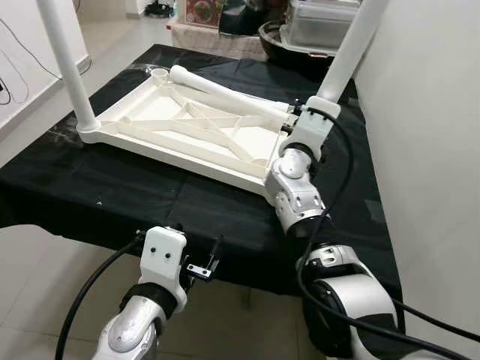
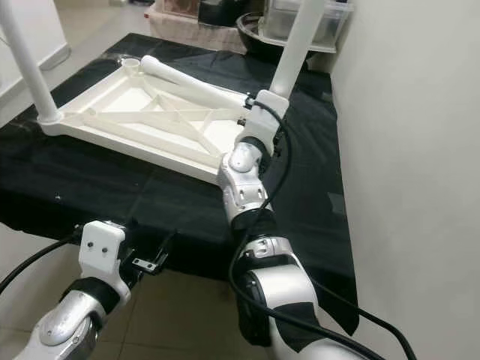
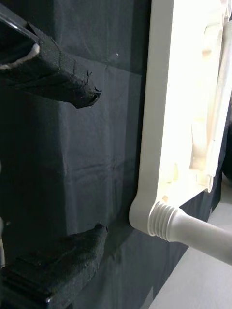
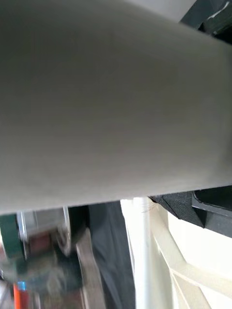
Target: Building children table
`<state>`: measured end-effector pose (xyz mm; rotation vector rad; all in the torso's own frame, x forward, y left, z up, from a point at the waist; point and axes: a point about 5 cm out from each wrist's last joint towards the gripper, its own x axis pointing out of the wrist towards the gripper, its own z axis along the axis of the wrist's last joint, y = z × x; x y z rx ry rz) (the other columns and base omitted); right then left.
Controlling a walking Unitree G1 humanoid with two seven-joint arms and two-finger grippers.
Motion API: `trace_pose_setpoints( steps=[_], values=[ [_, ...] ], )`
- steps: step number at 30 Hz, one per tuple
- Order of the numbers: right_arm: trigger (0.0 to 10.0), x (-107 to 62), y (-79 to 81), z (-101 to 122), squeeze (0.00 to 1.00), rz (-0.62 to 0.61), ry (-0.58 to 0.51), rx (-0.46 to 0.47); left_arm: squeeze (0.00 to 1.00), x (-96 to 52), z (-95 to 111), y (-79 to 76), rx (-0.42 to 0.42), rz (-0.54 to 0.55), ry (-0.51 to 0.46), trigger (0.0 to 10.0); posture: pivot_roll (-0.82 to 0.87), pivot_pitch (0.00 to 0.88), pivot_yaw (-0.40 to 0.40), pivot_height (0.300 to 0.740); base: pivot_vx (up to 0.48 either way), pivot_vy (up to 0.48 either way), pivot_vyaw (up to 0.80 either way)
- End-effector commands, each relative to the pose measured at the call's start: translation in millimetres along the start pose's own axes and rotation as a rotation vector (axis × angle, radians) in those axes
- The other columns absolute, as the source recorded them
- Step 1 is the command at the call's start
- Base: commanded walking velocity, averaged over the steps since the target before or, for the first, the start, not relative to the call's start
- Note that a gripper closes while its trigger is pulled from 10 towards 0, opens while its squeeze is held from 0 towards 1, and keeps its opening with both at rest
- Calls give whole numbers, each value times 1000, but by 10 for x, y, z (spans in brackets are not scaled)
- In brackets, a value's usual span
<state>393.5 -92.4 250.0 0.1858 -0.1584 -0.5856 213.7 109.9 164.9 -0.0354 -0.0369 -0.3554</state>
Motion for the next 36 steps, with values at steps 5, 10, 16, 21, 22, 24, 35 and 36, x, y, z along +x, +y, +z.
trace_pose_setpoints(
  steps=[5, 10, 16, 21, 22, 24, 35, 36],
  values=[
    [10000, -96, -119, -353, 0, -192, 131, -97, 0, 9, -41, -7, 13, -9, 12, 10000, 110, 146, -87, 740, 0, 0, 0],
    [10000, -181, -22, -338, 0, -277, 185, -99, 0, 17, -33, 7, 15, -7, 8, 10000, 112, 142, -90, 740, 0, 0, 0],
    [10000, -193, 7, -299, 0, -286, 167, -91, 0, 28, -33, 6, 15, -7, 4, 10000, 108, 139, -95, 740, 0, 0, 0],
    [10000, -200, 36, -300, 0, -263, 172, -103, 0, 42, -35, -2, 14, -6, 0, 10000, 106, 137, -98, 740, 0, 0, 0],
    [10000, -206, 46, -308, 0, -255, 174, -108, 0, 45, -35, -4, 13, -5, -1, 10000, 104, 137, -98, 740, 0, 0, 0],
    [10000, -210, 53, -313, 0, -252, 175, -111, 0, 46, -35, -5, 13, -5, -1, 10000, 104, 137, -98, 740, 0, 0, 0],
    [10000, -279, 134, -356, 0, -190, 176, -131, 0, 47, -31, -14, 11, -2, -5, 10000, 103, 140, -103, 740, 0, 0, 0],
    [10000, -278, 134, -362, 0, -187, 179, -131, 0, 46, -32, -13, 11, -1, -5, 10000, 103, 141, -104, 740, 0, 0, 0]
  ],
)
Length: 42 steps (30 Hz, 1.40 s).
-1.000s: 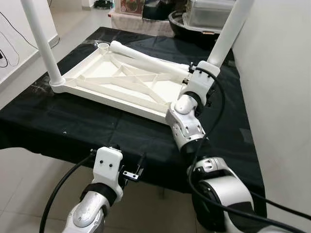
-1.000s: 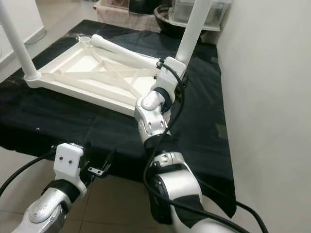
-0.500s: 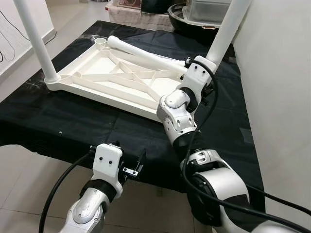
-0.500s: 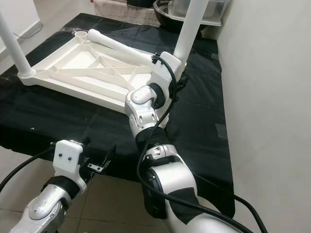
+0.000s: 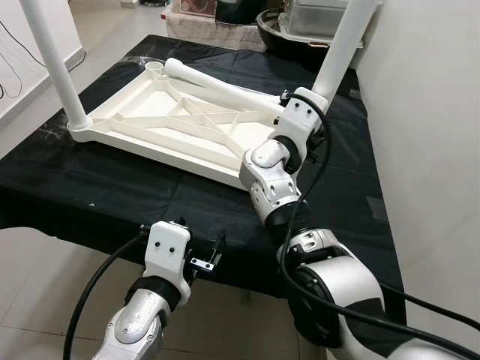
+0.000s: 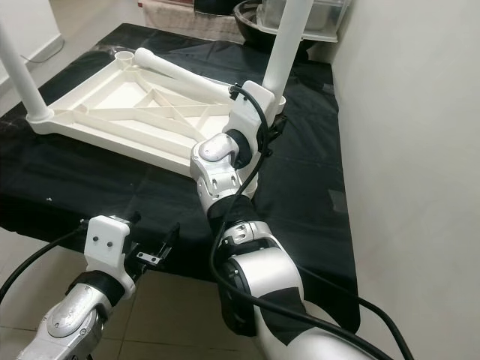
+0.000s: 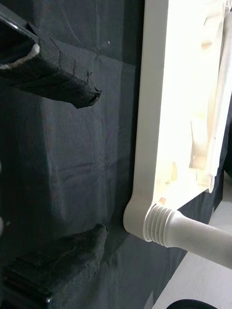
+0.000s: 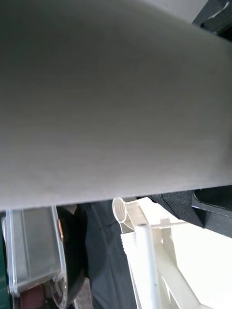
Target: Building children table
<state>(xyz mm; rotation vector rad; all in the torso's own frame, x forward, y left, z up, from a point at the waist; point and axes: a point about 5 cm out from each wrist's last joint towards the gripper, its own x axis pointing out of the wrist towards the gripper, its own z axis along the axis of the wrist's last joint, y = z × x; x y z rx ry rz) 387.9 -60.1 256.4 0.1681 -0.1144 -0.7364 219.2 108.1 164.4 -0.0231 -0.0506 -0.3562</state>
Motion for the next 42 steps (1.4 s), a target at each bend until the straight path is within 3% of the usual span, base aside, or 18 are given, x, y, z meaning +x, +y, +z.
trace_pose_setpoints(
  steps=[1, 3, 4, 17, 18, 42],
  values=[
    [10000, -31, -106, -405, 357, -31, 159, -101, 0, -14, -27, -14, -4, 2, 7, 10000, 102, 139, -103, 740, 0, 0, 0],
    [10000, -30, -105, -408, 357, -29, 163, -97, 0, -16, -28, -12, -4, 2, 7, 10000, 102, 139, -103, 740, 0, 0, 0],
    [10000, -30, -99, -412, 1000, -16, 171, -91, 0, -18, -31, -12, -4, 2, 8, 10000, 100, 139, -101, 740, 0, 0, 0],
    [10000, -71, -57, -430, 1000, 46, 170, -66, 0, -28, -76, -45, -2, -10, 19, 10000, 97, 127, -99, 740, 0, 0, 0],
    [10000, -73, -51, -429, 31, 56, 171, -57, 0, -27, -78, -47, -3, -12, 19, 10000, 97, 127, -99, 740, 0, 0, 0],
    [10000, -159, -25, -515, 0, 281, 232, -20, 0, -6, -105, -18, 4, -10, 16, 10000, 91, 111, -93, 740, 0, 0, 0]
  ],
)
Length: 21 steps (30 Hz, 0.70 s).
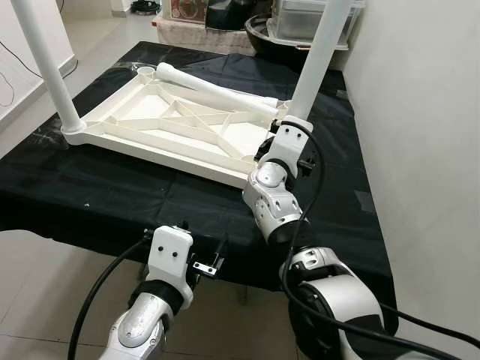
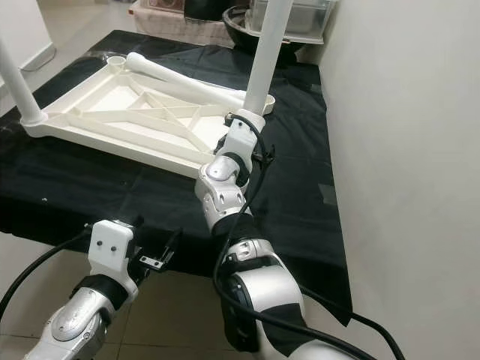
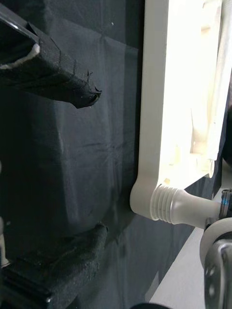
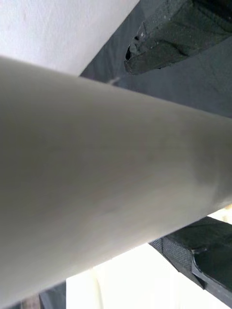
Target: Building children table
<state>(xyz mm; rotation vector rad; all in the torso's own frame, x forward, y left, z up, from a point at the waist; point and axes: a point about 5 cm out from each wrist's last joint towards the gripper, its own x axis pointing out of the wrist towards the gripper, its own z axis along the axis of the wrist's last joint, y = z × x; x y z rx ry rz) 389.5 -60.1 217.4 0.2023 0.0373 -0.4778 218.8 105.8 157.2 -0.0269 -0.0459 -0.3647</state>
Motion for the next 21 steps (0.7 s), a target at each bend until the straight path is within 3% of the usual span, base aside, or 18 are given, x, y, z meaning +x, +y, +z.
trace_pose_setpoints(
  steps=[1, 21],
  values=[
    [10000, -123, 73, -169, 0, 65, 63, -9, 0, -9, -39, 6, 10, -1, 14, 10000, 91, 111, -93, 740, 0, 0, 0],
    [10000, -183, -50, -288, 0, 190, 91, -59, 0, 20, -52, 18, 15, 0, 12, 10000, 90, 104, -90, 740, 0, 0, 0]
  ],
)
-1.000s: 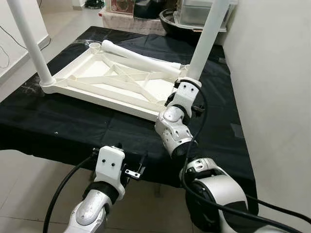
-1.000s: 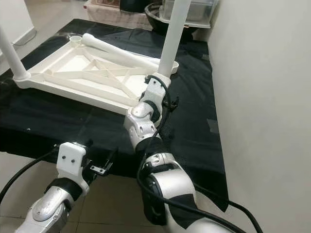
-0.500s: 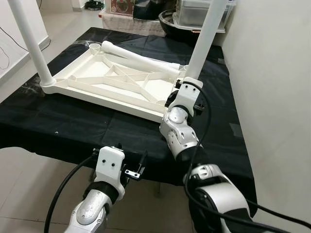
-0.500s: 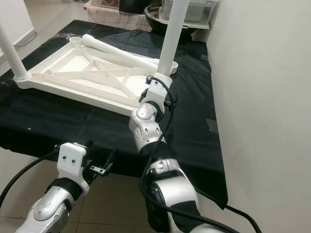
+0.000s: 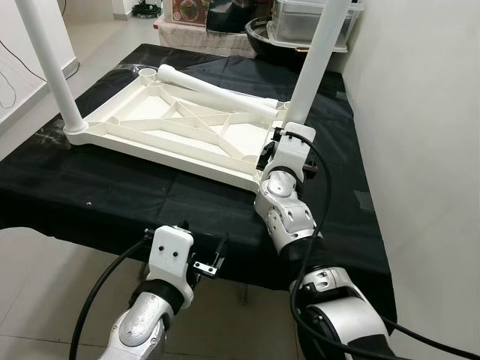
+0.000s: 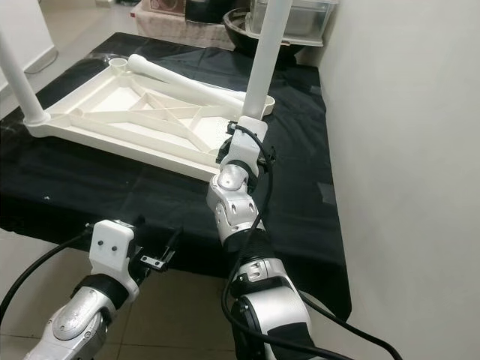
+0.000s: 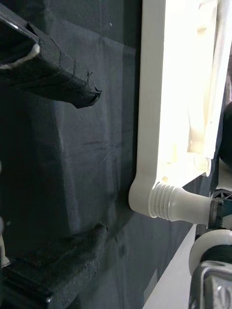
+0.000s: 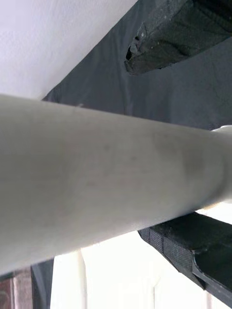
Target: Building children table
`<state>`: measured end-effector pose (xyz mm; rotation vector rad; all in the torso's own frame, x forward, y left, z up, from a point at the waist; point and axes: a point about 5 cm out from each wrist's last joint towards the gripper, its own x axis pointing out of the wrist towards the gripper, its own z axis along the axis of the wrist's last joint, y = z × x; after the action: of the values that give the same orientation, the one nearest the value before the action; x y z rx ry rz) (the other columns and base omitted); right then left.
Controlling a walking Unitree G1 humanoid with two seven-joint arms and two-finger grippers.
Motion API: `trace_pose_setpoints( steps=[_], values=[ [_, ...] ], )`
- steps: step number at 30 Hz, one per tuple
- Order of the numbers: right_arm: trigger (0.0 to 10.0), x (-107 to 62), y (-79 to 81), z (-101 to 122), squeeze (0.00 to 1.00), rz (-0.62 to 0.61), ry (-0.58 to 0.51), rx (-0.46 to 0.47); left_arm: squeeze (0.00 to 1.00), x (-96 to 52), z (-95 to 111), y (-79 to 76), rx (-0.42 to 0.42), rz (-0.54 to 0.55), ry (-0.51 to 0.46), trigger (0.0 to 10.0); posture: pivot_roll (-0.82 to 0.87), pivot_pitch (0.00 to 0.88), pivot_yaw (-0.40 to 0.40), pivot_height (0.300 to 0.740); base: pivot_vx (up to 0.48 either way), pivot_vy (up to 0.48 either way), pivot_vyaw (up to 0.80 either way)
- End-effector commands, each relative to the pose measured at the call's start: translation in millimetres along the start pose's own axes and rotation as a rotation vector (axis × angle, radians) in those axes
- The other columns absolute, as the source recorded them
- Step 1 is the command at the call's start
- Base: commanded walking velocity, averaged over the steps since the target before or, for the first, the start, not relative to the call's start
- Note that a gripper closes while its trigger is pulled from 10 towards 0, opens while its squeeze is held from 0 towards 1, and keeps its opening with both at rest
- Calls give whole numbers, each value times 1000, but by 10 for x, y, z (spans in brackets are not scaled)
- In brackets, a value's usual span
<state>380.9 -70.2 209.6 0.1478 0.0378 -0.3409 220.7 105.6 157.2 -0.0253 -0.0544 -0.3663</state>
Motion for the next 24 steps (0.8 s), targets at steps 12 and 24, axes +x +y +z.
trace_pose_setpoints(
  steps=[12, 24],
  values=[
    [10000, -199, 74, -285, 0, 151, 128, -25, 0, 13, -63, 27, 15, 3, 18, 10000, 87, 97, -88, 740, 0, 0, 0],
    [10000, -287, -98, -373, 0, 192, 163, -77, 0, 12, -78, 66, 24, 7, 20, 10000, 85, 84, -83, 740, 0, 0, 0]
  ],
)
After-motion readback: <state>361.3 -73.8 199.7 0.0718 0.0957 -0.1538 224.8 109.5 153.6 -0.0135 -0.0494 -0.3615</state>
